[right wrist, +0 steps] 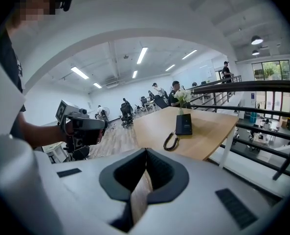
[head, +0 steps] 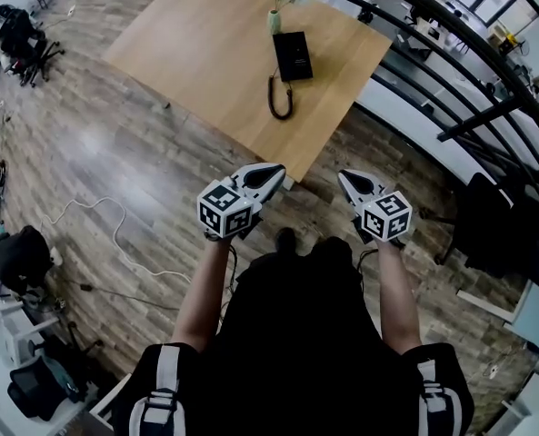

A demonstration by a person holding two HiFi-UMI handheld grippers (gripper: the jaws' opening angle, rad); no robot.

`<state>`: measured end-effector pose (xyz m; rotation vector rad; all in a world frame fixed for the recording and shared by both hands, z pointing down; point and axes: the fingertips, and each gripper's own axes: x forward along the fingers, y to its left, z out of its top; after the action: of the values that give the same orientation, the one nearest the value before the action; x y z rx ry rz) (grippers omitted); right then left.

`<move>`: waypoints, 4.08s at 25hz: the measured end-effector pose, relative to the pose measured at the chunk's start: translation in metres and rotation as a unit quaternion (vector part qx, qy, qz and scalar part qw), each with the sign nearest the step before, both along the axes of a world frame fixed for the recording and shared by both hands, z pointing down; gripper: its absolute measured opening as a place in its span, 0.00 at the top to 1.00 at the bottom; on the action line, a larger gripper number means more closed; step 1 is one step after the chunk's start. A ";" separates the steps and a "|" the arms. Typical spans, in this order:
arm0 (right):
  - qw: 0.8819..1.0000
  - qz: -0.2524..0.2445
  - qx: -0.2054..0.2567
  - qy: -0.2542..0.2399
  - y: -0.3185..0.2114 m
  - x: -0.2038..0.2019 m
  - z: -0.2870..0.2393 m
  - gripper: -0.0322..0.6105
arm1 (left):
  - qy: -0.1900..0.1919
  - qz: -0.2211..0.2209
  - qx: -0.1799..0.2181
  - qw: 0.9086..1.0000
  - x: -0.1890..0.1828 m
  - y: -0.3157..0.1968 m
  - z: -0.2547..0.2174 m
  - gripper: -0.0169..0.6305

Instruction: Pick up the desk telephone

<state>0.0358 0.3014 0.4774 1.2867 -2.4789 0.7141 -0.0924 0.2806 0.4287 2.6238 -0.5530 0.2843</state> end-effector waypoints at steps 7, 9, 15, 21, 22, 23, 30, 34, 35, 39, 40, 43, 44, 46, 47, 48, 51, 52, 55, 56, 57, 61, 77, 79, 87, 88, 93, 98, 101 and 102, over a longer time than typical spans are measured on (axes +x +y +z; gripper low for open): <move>1.000 -0.010 0.002 -0.002 -0.019 -0.009 -0.004 0.91 | -0.003 -0.021 -0.006 1.000 -0.017 -0.016 0.000 0.94; 1.000 -0.016 0.003 -0.001 -0.025 -0.007 -0.004 0.91 | -0.003 -0.024 -0.001 1.000 -0.013 -0.021 -0.003 0.94; 0.999 -0.032 0.004 0.004 -0.048 0.005 -0.005 0.91 | -0.003 -0.039 0.005 0.999 -0.003 -0.039 -0.008 0.94; 0.999 -0.043 0.005 0.006 -0.080 0.026 -0.009 0.91 | -0.007 -0.055 0.008 0.998 0.013 -0.064 -0.012 0.94; 0.999 -0.047 0.005 0.006 -0.084 0.030 -0.010 0.91 | -0.007 -0.059 0.008 0.998 0.016 -0.069 -0.013 0.94; 0.999 -0.051 0.004 0.006 -0.089 0.033 -0.011 0.91 | -0.007 -0.062 0.008 0.998 0.020 -0.074 -0.014 0.94; 0.998 -0.061 0.002 0.009 -0.124 0.075 -0.010 0.91 | -0.008 -0.086 0.012 0.996 0.055 -0.103 -0.016 0.94; 0.997 -0.077 -0.003 0.013 -0.145 0.097 -0.012 0.91 | -0.007 -0.115 0.009 0.993 0.067 -0.117 -0.019 0.94; 0.996 -0.083 -0.003 0.013 -0.149 0.101 -0.012 0.91 | -0.006 -0.124 0.008 0.992 0.069 -0.120 -0.019 0.94; 0.994 -0.112 -0.002 0.011 -0.165 0.109 -0.013 0.91 | -0.007 -0.160 0.005 0.987 0.075 -0.127 -0.018 0.94; 0.993 -0.119 0.000 0.010 -0.168 0.110 -0.013 0.91 | -0.008 -0.167 0.005 0.986 0.078 -0.128 -0.017 0.94; 0.991 -0.135 0.000 0.004 -0.176 0.117 -0.011 0.91 | -0.013 -0.183 0.005 0.983 0.087 -0.127 -0.016 0.94; 0.990 -0.139 0.000 0.002 -0.179 0.119 -0.009 0.91 | -0.016 -0.188 0.005 0.982 0.089 -0.126 -0.015 0.94; 0.989 -0.146 -0.002 -0.002 -0.184 0.122 -0.008 0.91 | -0.025 -0.194 0.004 0.981 0.093 -0.126 -0.015 0.94; 0.989 -0.150 -0.002 -0.004 -0.186 0.123 -0.007 0.91 | -0.029 -0.197 0.004 0.980 0.094 -0.125 -0.015 0.94; 0.988 -0.153 -0.003 -0.006 -0.188 0.125 -0.007 0.91 | -0.033 -0.200 0.002 0.979 0.095 -0.125 -0.014 0.94; 0.987 -0.159 -0.007 -0.010 -0.192 0.125 -0.003 0.91 | -0.034 -0.213 -0.004 0.977 0.094 -0.126 -0.010 0.94; 0.987 -0.161 -0.009 -0.011 -0.194 0.124 -0.001 0.91 | -0.035 -0.216 -0.005 0.976 0.092 -0.126 -0.009 0.94; 0.986 -0.163 -0.013 -0.011 -0.198 0.120 0.004 0.91 | -0.037 -0.221 -0.008 0.975 0.087 -0.127 -0.004 0.94; 0.986 -0.163 -0.015 -0.011 -0.199 0.117 0.006 0.91 | -0.036 -0.220 -0.009 0.975 0.084 -0.129 -0.003 0.94; 0.987 -0.162 -0.017 -0.010 -0.201 0.114 0.007 0.91 | -0.036 -0.220 -0.011 0.975 0.081 -0.131 -0.001 0.94; 0.987 -0.156 -0.024 -0.002 -0.211 0.100 0.013 0.91 | -0.029 -0.213 -0.018 0.976 0.067 -0.148 0.005 0.94; 0.998 -0.064 -0.027 0.003 -0.270 0.013 0.011 0.91 | -0.026 -0.129 -0.017 0.991 -0.027 -0.249 0.002 0.94; 0.998 -0.055 -0.029 0.006 -0.272 0.008 0.013 0.91 | -0.028 -0.119 -0.020 0.992 -0.031 -0.256 0.005 0.94; 0.999 -0.009 -0.038 0.010 -0.269 0.013 0.017 0.91 | -0.023 -0.071 -0.023 0.997 -0.027 -0.270 0.012 0.94; 0.999 -0.004 -0.039 0.011 -0.269 0.015 0.017 0.91 | -0.023 -0.066 -0.021 0.997 -0.026 -0.271 0.014 0.94; 0.999 0.025 -0.041 0.012 -0.264 0.018 0.022 0.91 | -0.025 -0.040 -0.024 0.999 -0.025 -0.271 0.022 0.94; 0.998 0.042 -0.050 0.012 -0.254 0.012 0.031 0.91 | -0.029 -0.021 -0.033 0.999 -0.029 -0.267 0.030 0.94; 0.997 0.043 -0.057 0.010 -0.250 0.007 0.038 0.91 | -0.037 -0.013 -0.041 0.998 -0.029 -0.269 0.039 0.94; 0.997 0.041 -0.062 0.010 -0.249 0.006 0.041 0.91 | -0.039 -0.013 -0.046 0.998 -0.029 -0.270 0.042 0.94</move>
<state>0.0419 0.0524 0.5187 1.3489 -2.3379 0.8552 -0.1210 0.0109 0.4703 2.5226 -0.5863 0.3957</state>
